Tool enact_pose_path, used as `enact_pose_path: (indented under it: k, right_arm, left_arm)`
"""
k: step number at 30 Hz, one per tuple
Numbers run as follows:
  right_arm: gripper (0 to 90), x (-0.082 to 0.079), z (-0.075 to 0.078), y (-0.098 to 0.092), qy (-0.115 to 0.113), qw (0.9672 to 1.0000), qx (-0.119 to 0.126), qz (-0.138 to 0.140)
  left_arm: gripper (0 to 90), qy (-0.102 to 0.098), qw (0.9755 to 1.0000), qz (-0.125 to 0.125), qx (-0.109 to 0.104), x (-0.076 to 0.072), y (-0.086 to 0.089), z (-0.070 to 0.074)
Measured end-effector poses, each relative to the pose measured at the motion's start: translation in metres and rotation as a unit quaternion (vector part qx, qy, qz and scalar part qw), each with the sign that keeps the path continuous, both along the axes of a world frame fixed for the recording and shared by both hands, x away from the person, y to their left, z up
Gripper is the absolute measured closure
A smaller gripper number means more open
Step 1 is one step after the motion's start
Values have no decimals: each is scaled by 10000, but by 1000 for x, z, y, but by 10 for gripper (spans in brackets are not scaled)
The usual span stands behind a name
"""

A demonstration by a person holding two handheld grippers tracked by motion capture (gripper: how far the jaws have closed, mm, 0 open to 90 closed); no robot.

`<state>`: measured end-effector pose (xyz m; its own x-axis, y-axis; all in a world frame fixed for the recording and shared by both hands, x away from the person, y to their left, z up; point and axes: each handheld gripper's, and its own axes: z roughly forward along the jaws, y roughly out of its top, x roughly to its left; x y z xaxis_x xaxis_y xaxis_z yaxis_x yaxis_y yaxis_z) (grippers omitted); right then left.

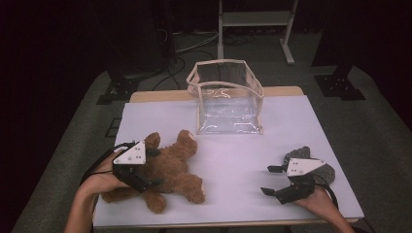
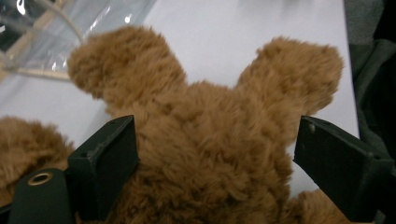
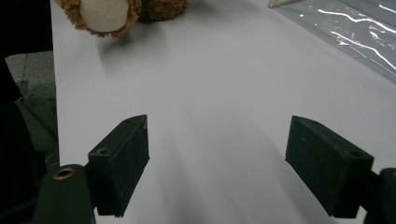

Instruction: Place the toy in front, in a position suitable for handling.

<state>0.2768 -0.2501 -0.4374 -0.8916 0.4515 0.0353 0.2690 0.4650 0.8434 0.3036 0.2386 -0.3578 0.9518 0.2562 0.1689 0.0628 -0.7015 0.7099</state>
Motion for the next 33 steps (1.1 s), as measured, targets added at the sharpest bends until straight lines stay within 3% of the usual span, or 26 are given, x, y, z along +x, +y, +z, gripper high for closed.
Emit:
enact_pose_path:
  k: [1,2,6,11,14,20,25,33]
  right_arm:
    - [203,0,0,0,-1,10000,-14,10]
    - [203,0,0,0,11,10000,-26,24]
    - [203,0,-1,0,25,10000,-33,26]
    - [204,-2,-2,1,27,10000,-67,63]
    - [206,-3,-1,4,6,9999,-84,108]
    - [206,-4,-2,8,25,9998,-133,172]
    - [206,-3,-2,10,10,9997,-143,199]
    - [206,-3,-2,9,9,9997,-122,195]
  left_arm:
    - [134,0,10000,0,0,0,0,0]
    - [136,-8,9995,39,310,2,-3,-1]
    - [158,-107,9966,-45,812,6,-13,-3]
    - [144,-180,9927,-79,1187,11,-22,-6]
    - [153,-226,9916,-55,1269,10,-24,-7]
    - [270,-333,9872,-42,1562,10,-32,-11]
    - [388,-219,9871,121,1581,16,-34,-10]
    - [513,-289,9878,146,1524,15,-31,-9]
